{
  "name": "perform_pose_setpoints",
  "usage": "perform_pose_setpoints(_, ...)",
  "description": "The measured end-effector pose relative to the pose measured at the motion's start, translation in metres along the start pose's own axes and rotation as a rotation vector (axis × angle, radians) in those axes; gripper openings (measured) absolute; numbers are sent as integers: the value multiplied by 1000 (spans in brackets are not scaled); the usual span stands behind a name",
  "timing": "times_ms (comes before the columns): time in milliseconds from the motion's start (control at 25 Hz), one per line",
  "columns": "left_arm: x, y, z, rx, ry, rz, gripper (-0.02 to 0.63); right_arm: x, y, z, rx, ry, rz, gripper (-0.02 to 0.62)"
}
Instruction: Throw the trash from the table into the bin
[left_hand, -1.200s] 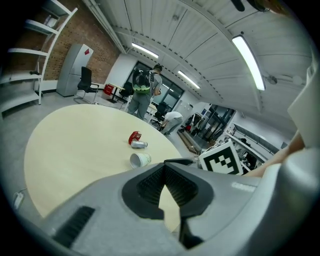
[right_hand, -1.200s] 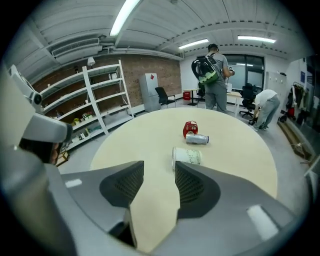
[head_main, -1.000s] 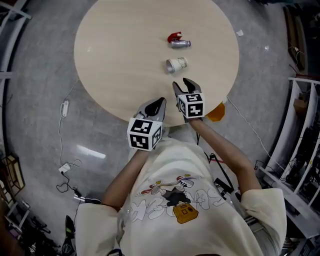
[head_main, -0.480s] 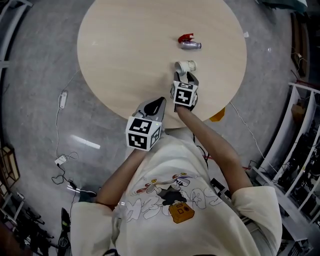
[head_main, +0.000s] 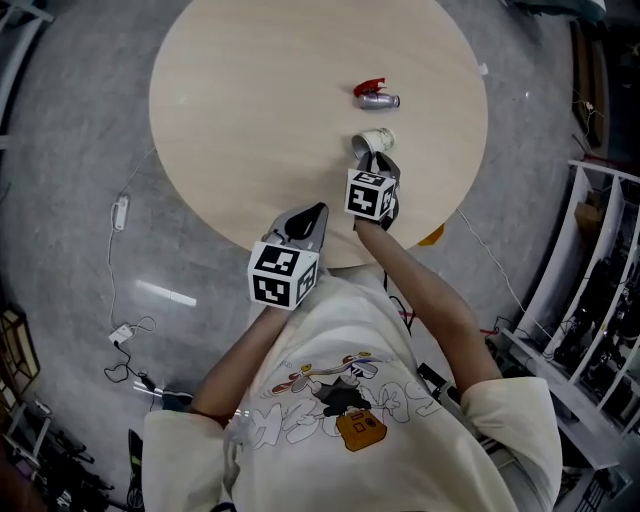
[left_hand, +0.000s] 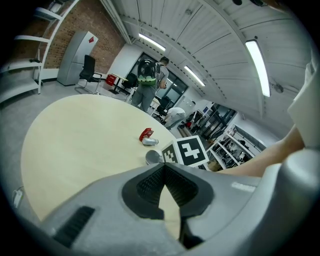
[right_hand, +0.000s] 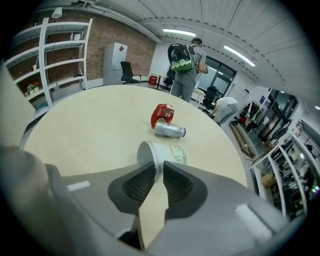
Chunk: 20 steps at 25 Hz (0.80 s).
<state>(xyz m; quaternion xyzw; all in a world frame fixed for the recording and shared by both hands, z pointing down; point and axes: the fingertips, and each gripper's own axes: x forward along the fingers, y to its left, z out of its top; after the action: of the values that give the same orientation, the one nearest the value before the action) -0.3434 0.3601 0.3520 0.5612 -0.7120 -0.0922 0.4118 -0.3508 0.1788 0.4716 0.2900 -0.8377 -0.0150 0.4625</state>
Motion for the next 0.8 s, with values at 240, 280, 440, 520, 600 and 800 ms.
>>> perform_pose_setpoints(240,8,-9,-3,14,26,-56,3,-11,-20,2,-17,-28,-25,31)
perform_pose_setpoints(280,11,-10,-3,19,28,-64,3,-10,-24,2,-16,-28,-32,28)
perform_pose_setpoints(440,23,-4,-6,50,41,-88,3,2,-36,-6,2,-22,-50,25)
perform_pose_setpoints(520,23,1,-10,62,59,-86,3,3,-33,-14,27,-13,-28,23)
perform_pose_setpoints(600,19,-6,-6,76,65,-87,3,-3,-31,-18,52,-12,3,22)
perform_pose_setpoints(800,23,-30,1,134,59,-121,3,-21,-42,-15,96,-53,64,21)
